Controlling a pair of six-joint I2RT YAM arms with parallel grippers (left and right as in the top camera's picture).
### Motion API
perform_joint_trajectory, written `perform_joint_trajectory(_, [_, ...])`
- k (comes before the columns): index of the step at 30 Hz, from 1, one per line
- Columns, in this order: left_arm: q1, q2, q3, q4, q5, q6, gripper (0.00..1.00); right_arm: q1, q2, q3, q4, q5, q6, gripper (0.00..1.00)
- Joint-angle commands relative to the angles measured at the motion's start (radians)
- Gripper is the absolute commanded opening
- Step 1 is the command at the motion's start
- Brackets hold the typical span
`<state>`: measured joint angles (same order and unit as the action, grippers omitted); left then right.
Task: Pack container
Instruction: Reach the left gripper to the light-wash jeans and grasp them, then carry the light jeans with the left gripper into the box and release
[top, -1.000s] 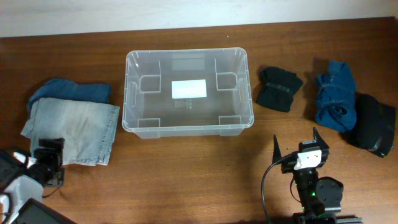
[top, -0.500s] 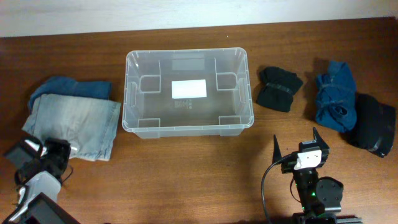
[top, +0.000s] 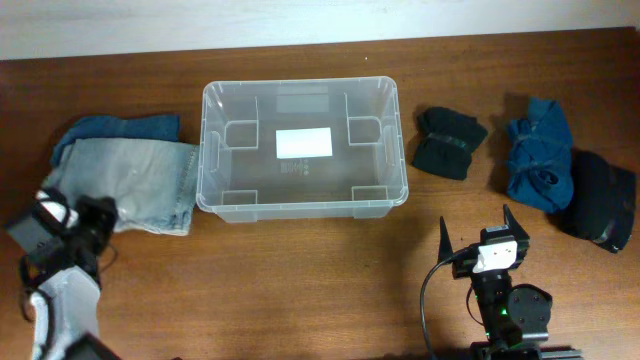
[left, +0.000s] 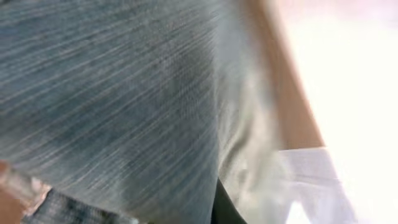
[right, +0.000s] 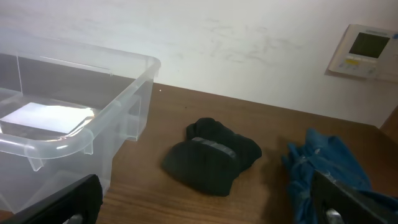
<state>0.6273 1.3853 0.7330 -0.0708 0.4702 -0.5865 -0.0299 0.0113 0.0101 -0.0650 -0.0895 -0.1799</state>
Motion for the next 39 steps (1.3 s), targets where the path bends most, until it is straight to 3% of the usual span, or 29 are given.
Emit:
perform_joint_trajectory(1, [-0.010, -0.150, 0.143, -0.013, 0.103, 0.082, 0.01, 0.003, -0.006, -0.005, -0.006, 0.008, 0.004, 0.99])
perform_joint_trajectory(9, [-0.068, -0.226, 0.360, -0.032, 0.193, 0.143, 0.01, 0.003, -0.006, -0.005, -0.006, 0.008, 0.004, 0.98])
perform_joint_trajectory(14, [-0.196, -0.226, 0.456, 0.020, 0.241, 0.354, 0.01, 0.003, -0.006, -0.005, -0.006, 0.008, 0.004, 0.98])
perform_joint_trajectory(20, [-0.443, -0.227, 0.481, 0.140, 0.234, 0.742, 0.01, 0.003, -0.006, -0.005, -0.006, 0.008, 0.004, 0.98])
perform_joint_trajectory(21, [-0.517, -0.227, 0.481, 0.141, 0.196, 0.861, 0.01, 0.003, -0.006, -0.005, -0.006, 0.008, 0.004, 0.98])
perform_joint_trajectory(28, [-0.759, -0.223, 0.481, 0.000, -0.021, 1.406, 0.01, 0.003, -0.006, -0.005, -0.006, 0.008, 0.004, 0.99])
perform_joint_trajectory(31, [-0.871, -0.202, 0.481, -0.087, -0.213, 1.614, 0.01, 0.003, -0.006, -0.005, -0.006, 0.008, 0.004, 0.98])
perform_joint_trajectory(35, [-0.991, -0.139, 0.481, -0.084, -0.500, 1.767, 0.01, 0.003, -0.006, -0.005, -0.006, 0.008, 0.004, 0.98])
perform_joint_trajectory(39, [-1.045, -0.073, 0.481, 0.006, -0.600, 1.818, 0.01, 0.003, -0.006, -0.005, -0.006, 0.008, 0.004, 0.98])
